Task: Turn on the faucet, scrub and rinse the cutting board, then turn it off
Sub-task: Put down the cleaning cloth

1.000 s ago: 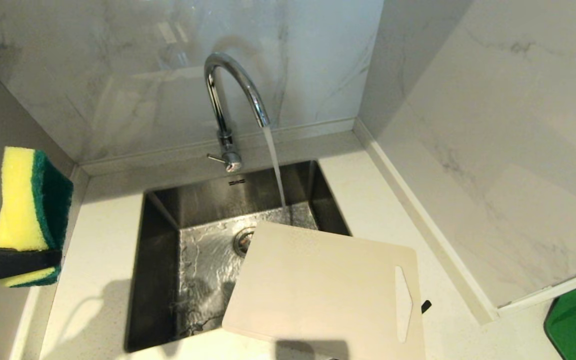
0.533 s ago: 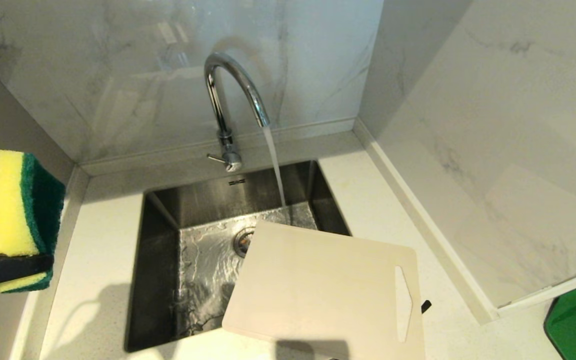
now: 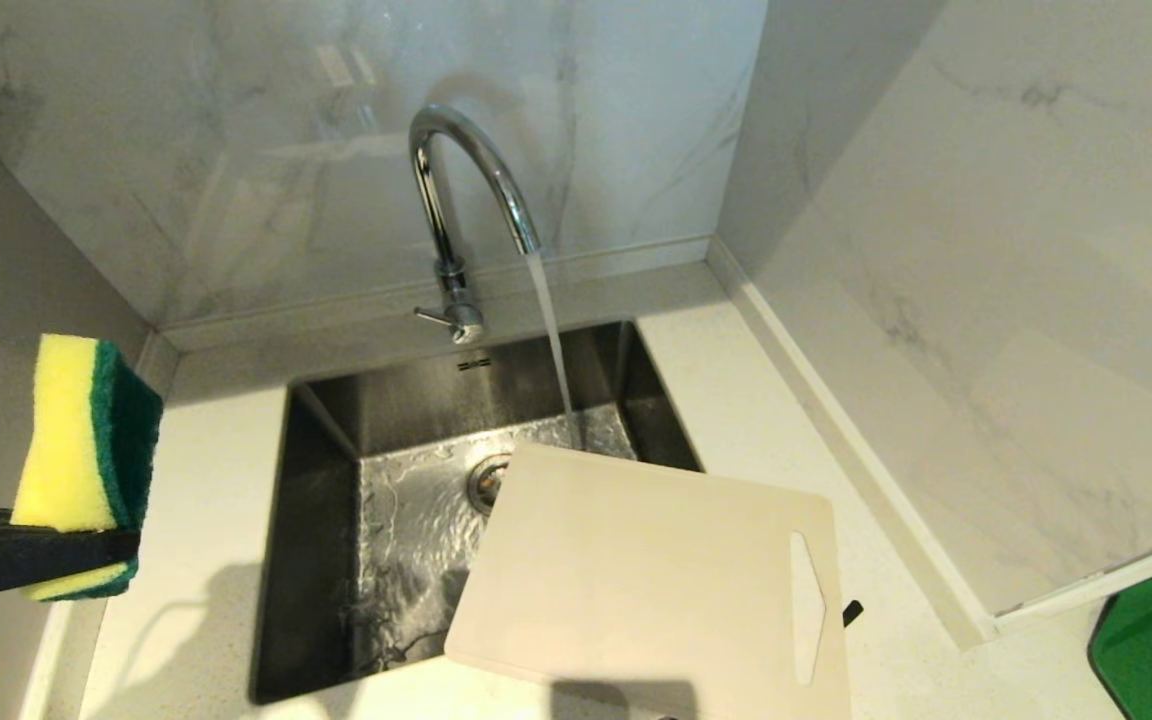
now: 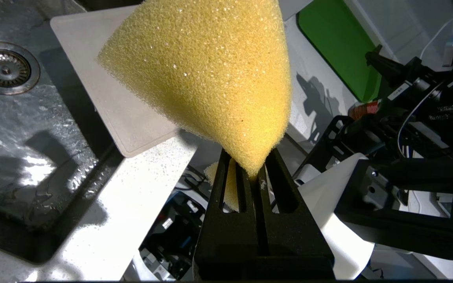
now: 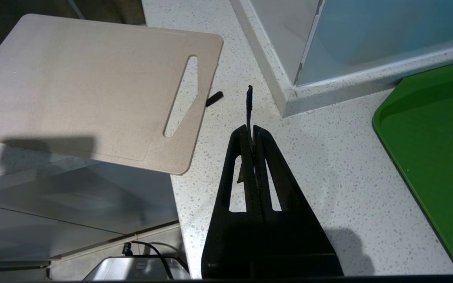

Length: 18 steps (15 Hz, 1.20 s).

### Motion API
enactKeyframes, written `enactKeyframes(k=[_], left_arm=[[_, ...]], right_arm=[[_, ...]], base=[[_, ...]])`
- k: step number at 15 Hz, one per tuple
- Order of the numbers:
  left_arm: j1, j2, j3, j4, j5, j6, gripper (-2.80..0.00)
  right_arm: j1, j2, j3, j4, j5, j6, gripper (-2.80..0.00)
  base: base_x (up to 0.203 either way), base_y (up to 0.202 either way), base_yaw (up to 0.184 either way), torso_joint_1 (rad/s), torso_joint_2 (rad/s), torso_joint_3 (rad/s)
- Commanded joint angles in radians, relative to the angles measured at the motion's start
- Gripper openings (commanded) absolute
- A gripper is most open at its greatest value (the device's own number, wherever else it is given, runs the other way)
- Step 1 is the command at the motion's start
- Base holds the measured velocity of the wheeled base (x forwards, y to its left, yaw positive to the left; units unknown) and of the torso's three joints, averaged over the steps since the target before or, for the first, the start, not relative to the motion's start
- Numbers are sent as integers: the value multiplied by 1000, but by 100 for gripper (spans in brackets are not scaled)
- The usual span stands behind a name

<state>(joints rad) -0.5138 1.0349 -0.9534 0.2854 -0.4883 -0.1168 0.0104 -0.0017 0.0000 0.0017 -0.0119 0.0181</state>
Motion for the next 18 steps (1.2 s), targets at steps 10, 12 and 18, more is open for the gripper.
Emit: enactKeyframes(k=[10, 12, 18], left_arm=[[29, 334, -47, 83, 291, 3, -280], [43, 425, -87, 162, 391, -36, -280], [257, 629, -187, 192, 442, -120, -280]], right_arm=[[0, 0, 2, 0, 0, 0, -280], [0, 0, 2, 0, 0, 0, -280], [0, 0, 2, 0, 0, 0, -280]], base=[[0, 0, 0, 0, 0, 0], [0, 0, 0, 0, 0, 0], [0, 0, 0, 0, 0, 0]])
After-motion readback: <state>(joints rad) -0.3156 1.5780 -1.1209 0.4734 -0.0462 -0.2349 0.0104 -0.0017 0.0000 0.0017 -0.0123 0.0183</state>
